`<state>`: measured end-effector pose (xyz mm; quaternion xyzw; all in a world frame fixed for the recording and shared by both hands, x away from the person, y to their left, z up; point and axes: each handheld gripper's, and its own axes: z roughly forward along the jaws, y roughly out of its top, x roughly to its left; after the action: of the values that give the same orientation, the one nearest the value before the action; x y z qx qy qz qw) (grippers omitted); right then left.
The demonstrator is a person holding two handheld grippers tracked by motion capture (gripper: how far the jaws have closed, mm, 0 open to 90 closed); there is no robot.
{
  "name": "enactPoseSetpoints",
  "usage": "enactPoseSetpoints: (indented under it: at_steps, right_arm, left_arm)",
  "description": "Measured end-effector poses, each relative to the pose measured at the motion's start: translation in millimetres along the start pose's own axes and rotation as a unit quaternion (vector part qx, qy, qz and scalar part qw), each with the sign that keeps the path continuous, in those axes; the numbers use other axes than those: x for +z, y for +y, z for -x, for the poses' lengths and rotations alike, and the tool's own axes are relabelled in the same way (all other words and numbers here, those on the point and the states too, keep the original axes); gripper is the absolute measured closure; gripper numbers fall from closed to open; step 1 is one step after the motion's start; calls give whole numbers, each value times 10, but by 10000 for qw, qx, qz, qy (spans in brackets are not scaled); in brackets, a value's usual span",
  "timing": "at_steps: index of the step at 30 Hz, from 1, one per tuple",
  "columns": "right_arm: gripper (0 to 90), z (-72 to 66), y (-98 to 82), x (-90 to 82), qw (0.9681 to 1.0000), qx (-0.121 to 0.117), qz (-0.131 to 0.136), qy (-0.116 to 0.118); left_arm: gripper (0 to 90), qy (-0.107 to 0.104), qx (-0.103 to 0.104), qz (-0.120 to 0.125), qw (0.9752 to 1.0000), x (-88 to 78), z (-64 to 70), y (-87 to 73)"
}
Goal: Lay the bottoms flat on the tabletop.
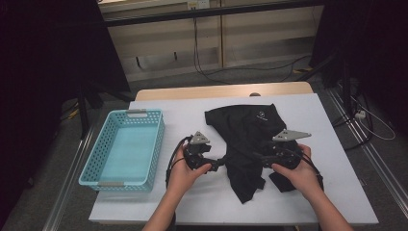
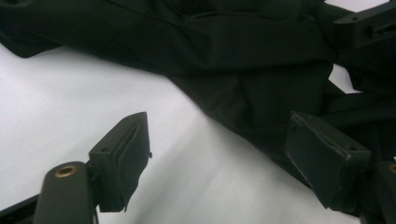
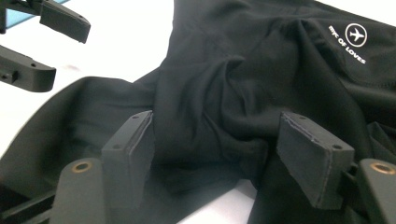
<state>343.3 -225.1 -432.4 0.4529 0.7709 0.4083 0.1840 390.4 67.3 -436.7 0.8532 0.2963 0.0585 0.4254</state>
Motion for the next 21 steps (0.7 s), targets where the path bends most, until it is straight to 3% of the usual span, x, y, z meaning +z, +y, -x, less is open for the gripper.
enactPoseSetpoints:
  at_steps: [10, 16, 21]
  right_arm:
    - [312, 35, -25, 41, 9999, -1, -60, -150]
    - [325, 14, -18, 36, 9999, -49, -10, -142]
    - [323, 0, -19, 36, 9998, -97, -45, -150]
  left_arm:
    - [328, -252, 30, -142, 9996, 144, 91, -21]
    - [566, -392, -79, -304, 9987, 158, 116, -31]
    - [743, -408, -25, -379, 9984, 149, 142, -14]
